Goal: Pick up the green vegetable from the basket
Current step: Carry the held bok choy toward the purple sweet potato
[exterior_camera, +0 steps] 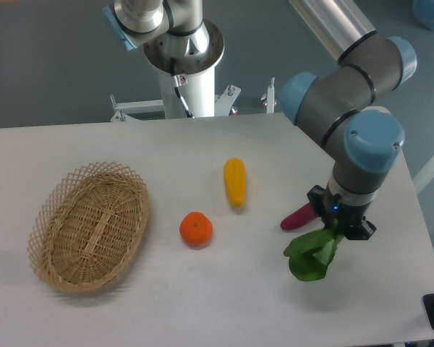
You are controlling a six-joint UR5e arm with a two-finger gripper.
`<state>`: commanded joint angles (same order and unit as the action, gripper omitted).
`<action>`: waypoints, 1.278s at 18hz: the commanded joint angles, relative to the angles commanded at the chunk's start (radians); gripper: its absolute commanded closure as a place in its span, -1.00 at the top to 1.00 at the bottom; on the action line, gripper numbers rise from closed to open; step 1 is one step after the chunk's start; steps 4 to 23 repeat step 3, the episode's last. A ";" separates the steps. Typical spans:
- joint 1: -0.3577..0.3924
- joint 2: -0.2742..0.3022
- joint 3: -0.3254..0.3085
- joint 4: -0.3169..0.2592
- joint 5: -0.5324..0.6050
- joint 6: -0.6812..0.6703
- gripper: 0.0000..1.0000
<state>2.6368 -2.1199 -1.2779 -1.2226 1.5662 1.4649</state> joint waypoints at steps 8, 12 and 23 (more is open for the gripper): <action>0.008 -0.015 0.017 0.000 -0.003 0.006 -0.81; 0.008 -0.015 0.017 0.000 -0.003 0.006 -0.81; 0.008 -0.015 0.017 0.000 -0.003 0.006 -0.81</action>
